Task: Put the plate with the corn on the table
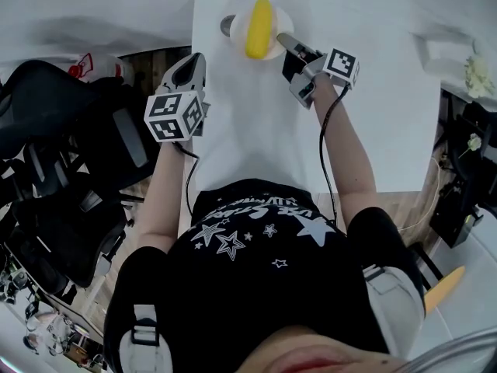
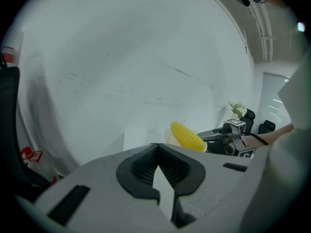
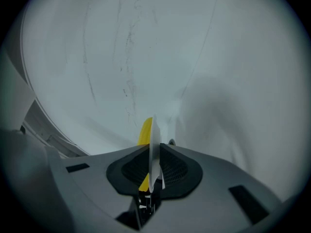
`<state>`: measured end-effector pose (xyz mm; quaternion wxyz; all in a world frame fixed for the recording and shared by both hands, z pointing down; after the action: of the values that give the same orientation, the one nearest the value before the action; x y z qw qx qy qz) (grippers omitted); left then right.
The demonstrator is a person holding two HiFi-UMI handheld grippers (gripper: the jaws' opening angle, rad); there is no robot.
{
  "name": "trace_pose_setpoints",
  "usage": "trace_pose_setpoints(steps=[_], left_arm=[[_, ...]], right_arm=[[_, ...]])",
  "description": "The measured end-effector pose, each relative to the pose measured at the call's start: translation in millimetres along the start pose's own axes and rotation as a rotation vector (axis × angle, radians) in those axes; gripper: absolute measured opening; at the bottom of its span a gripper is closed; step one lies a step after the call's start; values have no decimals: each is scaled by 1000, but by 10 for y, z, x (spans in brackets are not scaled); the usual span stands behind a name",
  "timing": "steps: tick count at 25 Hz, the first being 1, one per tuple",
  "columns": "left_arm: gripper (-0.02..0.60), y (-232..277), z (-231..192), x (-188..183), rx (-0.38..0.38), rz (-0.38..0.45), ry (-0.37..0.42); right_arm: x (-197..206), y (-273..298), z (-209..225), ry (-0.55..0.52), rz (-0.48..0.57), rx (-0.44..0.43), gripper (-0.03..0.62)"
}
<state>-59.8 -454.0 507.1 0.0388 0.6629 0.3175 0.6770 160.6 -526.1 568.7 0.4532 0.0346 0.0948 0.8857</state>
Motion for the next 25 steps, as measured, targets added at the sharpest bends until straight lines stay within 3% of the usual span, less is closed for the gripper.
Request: trace_pose_setpoints(steps=[25], left_arm=[[6, 217, -93, 218, 4, -57, -25]], right_arm=[[-220, 225, 370, 77, 76, 55, 41]])
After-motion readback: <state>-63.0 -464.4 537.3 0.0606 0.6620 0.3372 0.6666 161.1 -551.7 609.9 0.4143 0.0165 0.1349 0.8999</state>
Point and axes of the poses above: the fingertips, and each gripper's own axes: y forward along the fingers, z to its right, x out of its underside, the point moved 3 cm from there along -y, backward along the fingers, and after that the axes turned 10 degrees about y, right-handed, at the moved point
